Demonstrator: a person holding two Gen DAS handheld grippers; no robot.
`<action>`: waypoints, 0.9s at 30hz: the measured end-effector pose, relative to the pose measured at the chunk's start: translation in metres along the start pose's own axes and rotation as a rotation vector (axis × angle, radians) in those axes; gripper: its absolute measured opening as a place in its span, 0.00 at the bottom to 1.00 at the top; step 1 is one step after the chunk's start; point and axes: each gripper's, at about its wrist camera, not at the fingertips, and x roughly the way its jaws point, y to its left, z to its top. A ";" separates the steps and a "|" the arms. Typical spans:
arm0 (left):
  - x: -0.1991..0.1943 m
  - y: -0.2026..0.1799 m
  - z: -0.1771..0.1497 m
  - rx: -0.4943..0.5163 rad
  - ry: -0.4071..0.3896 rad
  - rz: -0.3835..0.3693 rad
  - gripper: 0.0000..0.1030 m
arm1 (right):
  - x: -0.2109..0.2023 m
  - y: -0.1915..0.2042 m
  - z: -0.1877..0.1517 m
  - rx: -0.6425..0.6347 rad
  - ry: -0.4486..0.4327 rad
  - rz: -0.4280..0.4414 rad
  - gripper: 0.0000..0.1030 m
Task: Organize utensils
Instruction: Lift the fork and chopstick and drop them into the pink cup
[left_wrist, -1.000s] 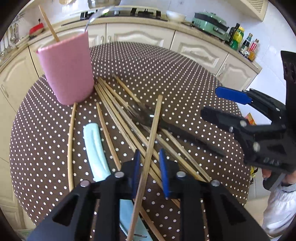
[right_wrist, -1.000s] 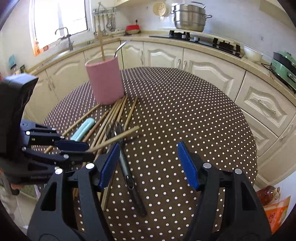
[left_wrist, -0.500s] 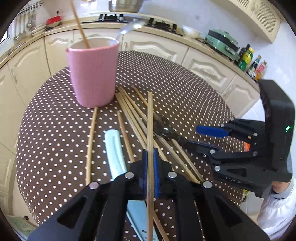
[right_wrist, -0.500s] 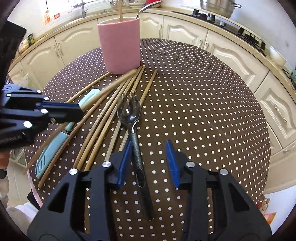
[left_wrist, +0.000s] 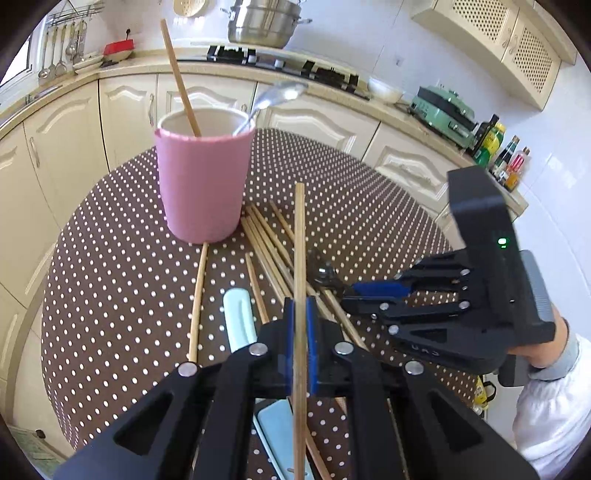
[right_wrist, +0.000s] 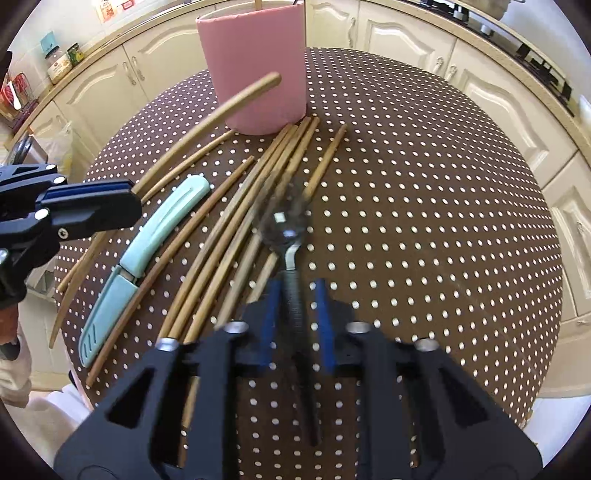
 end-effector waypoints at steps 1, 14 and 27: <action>-0.002 0.000 0.000 0.000 -0.010 -0.004 0.06 | 0.000 -0.002 0.001 0.008 -0.003 0.014 0.11; -0.067 0.005 0.015 -0.043 -0.376 -0.104 0.06 | -0.074 -0.019 0.001 0.130 -0.374 0.104 0.11; -0.100 0.019 0.060 -0.082 -0.763 -0.069 0.06 | -0.115 0.001 0.055 0.153 -0.790 0.240 0.11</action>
